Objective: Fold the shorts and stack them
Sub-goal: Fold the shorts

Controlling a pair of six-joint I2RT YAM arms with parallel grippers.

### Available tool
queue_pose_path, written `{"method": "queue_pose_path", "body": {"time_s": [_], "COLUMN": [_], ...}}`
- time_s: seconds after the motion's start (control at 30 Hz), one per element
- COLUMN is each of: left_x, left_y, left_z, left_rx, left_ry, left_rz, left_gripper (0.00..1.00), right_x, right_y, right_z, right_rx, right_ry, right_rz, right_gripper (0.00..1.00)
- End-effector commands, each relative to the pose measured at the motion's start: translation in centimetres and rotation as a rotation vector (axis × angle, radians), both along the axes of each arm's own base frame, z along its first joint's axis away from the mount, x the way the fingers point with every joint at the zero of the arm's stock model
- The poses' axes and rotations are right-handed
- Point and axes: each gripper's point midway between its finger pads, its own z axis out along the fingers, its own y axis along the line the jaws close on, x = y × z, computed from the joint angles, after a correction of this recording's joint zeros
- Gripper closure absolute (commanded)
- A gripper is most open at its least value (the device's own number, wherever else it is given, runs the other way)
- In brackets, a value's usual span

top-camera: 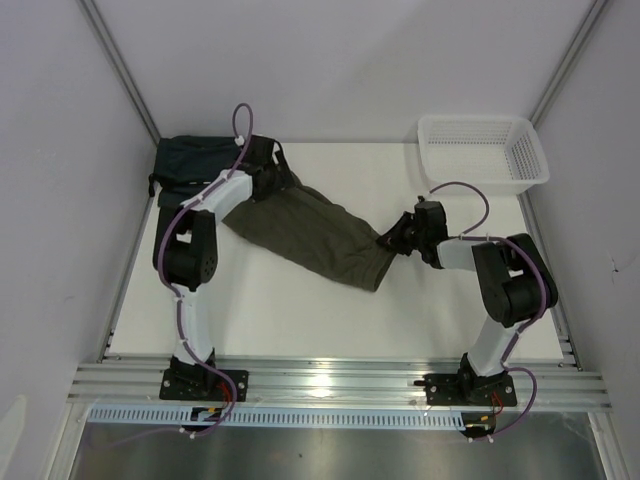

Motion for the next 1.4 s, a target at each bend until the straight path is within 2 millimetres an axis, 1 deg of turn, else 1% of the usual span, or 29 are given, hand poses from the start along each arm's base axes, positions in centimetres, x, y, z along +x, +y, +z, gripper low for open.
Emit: {"method": "queue_pose_path", "body": {"time_s": [0.0,0.1,0.13,0.23,0.3,0.33,0.37,0.47,0.6,0.67,0.73,0.77,0.8,0.83,0.87,0.9,0.97,1.0,1.03,1.07,1.1,1.13,1.17,1.2,1.23,1.27,1.3,1.33,1.37], "left_x": [2.4,3.6,3.9,4.8,5.1,5.5,5.6,6.9,8.2,8.8,9.1,8.9,8.6,8.3,8.0,6.8,5.6,5.0,3.0,2.3,0.7,-0.4,-1.2,-2.8,-3.5,-5.2,-6.3,-7.2,-8.6], "left_y": [-0.8,-2.5,-3.0,-4.4,-4.8,-5.0,-4.9,-5.0,-5.1,-5.1,-4.9,-4.7,-4.5,-4.2,-3.9,-3.5,-3.2,-3.0,-2.4,-1.8,-1.3,-1.2,-1.4,-1.4,-1.7,-2.8,-3.2,-3.9,-5.6], "left_z": [1.2,0.5,-0.2,0.0,-1.0,-0.9,-1.9,-2.5,-2.1,-0.9,1.2,1.8,3.5,3.9,4.6,5.5,7.2,8.2,9.3,10.1,9.3,12.2,12.9,11.3,12.1,12.8,12.1,12.2,13.0], "left_rx": [-0.087,-0.207,-0.233,-0.314,-0.338,-0.348,-0.347,-0.373,-0.382,-0.377,-0.360,-0.350,-0.337,-0.324,-0.313,-0.293,-0.267,-0.237,-0.174,-0.105,-0.069,-0.080,-0.085,-0.078,-0.084,-0.088,-0.077,-0.076,-0.087], "left_ry": [-0.034,-0.040,-0.034,-0.058,-0.040,-0.051,-0.038,-0.067,-0.114,-0.147,-0.187,-0.193,-0.220,-0.226,-0.233,-0.232,-0.251,-0.256,-0.221,-0.230,-0.198,-0.251,-0.264,-0.226,-0.246,-0.254,-0.240,-0.241,-0.261], "left_rz": [0.030,0.014,0.011,-0.004,0.006,0.011,0.020,0.040,0.052,0.043,0.028,0.026,0.012,0.014,0.012,0.004,-0.007,-0.010,-0.028,0.002,-0.003,-0.009,-0.022,-0.031,-0.045,-0.078,-0.097,-0.117,-0.159], "left_gripper": [0.17,0.18,0.19,0.20,0.20,0.20,0.20,0.20,0.20,0.20,0.19,0.19,0.18,0.18,0.17,0.17,0.17,0.16,0.16,0.15,0.14,0.14,0.14,0.14,0.14,0.14,0.14,0.14,0.14], "right_x": [-0.6,-0.7,-0.7,-0.8,-1.1,-1.1,-1.2,-1.6,-2.0,-2.0,-1.8,-1.9,-1.7,-1.7,-1.9,-1.9,-2.1,-2.4,-2.8,-3.2,-3.6,-4.4,-4.8,-5.2,-5.8,-6.7,-7.3,-7.9,-9.2], "right_y": [-1.4,-1.4,-1.4,-1.3,-1.2,-1.2,-1.1,-0.7,-0.4,-0.3,-0.3,-0.4,-0.3,-0.2,-0.2,0.1,0.1,0.3,0.3,0.3,0.3,0.4,0.3,0.3,0.3,0.0,-0.2,-0.3,-0.9], "right_z": [-0.3,0.0,0.0,0.0,-0.3,-0.3,-0.3,-0.5,-0.7,-0.6,0.1,0.2,1.0,1.6,1.9,3.2,4.4,4.8,6.1,6.5,7.0,7.7,8.0,8.3,8.4,8.4,8.4,8.3,7.9], "right_rx": [-0.073,-0.076,-0.078,-0.086,-0.095,-0.099,-0.104,-0.132,-0.155,-0.158,-0.162,-0.167,-0.162,-0.157,-0.158,-0.153,-0.152,-0.148,-0.132,-0.123,-0.110,-0.090,-0.083,-0.073,-0.063,-0.060,-0.052,-0.045,-0.037], "right_ry": [0.007,-0.001,-0.002,-0.004,0.000,-0.002,-0.001,-0.003,0.000,-0.002,-0.018,-0.013,-0.029,-0.041,-0.042,-0.070,-0.090,-0.096,-0.119,-0.122,-0.132,-0.148,-0.154,-0.156,-0.149,-0.148,-0.142,-0.138,-0.133], "right_rz": [-0.020,-0.017,-0.015,-0.010,-0.004,-0.003,0.000,0.019,0.031,0.033,0.037,0.035,0.035,0.037,0.039,0.044,0.054,0.061,0.068,0.078,0.088,0.105,0.107,0.109,0.115,0.112,0.105,0.098,0.086], "right_gripper": [0.92,0.93,0.93,0.93,0.93,0.94,0.93,0.94,0.93,0.89,0.86,0.78,0.71,0.63,0.45,0.36,0.18,0.15,0.11,0.08,0.07,0.07,0.07,0.07,0.06,0.06,0.06,0.06,0.06]}}
